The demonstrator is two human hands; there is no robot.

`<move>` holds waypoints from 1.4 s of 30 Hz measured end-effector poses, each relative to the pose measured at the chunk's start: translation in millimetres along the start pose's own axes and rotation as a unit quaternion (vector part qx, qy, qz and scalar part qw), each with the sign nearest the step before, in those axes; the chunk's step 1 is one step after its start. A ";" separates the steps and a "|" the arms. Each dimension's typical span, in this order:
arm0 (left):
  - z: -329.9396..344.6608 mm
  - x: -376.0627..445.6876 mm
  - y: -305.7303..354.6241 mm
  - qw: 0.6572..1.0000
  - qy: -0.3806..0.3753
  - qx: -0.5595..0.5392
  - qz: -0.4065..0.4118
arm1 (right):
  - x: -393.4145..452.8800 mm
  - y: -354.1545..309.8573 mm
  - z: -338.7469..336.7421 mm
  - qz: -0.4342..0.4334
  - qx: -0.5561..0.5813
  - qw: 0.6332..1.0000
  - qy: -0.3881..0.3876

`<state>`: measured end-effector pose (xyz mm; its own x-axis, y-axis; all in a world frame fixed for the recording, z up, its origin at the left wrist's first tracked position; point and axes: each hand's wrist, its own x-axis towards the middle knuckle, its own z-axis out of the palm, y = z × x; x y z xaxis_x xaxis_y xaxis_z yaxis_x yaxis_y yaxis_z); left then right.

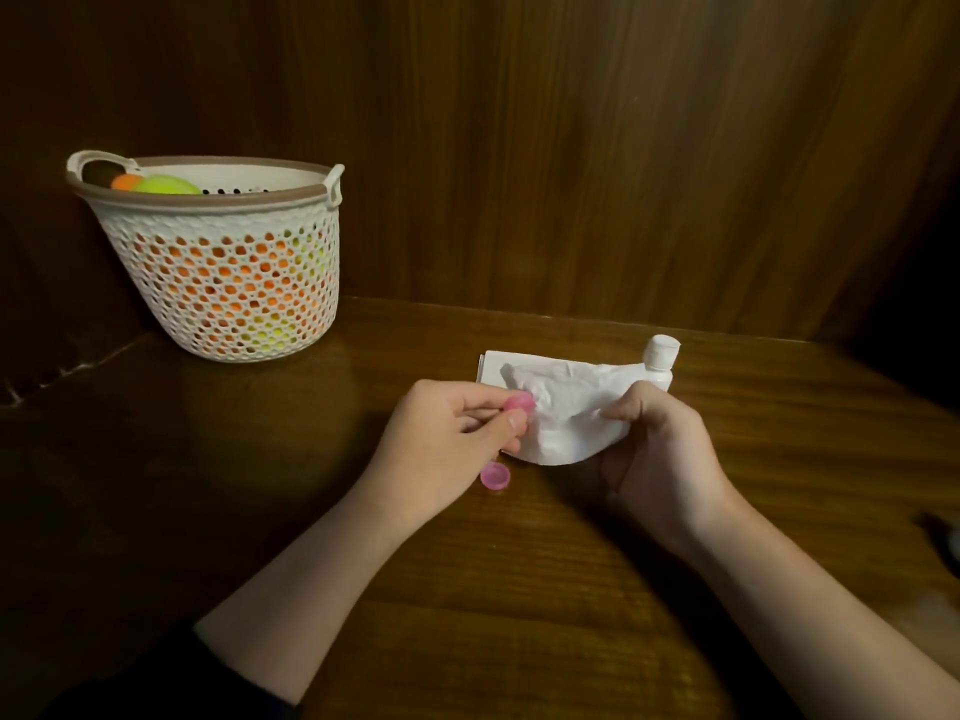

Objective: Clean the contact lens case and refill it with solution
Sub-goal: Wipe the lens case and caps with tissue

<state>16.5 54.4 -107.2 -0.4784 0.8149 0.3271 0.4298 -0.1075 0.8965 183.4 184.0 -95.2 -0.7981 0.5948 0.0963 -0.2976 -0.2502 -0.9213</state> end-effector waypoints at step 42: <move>2.4 -6.5 20.4 0.999 0.032 0.013 -0.017 | -8.4 2.0 12.3 -0.216 -0.459 0.860 0.052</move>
<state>30.2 48.2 -91.8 -0.5403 0.7799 0.3161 0.4315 -0.0657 0.8997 183.1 169.0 -93.2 -0.6512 0.5581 0.5143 0.0235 0.6921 -0.7214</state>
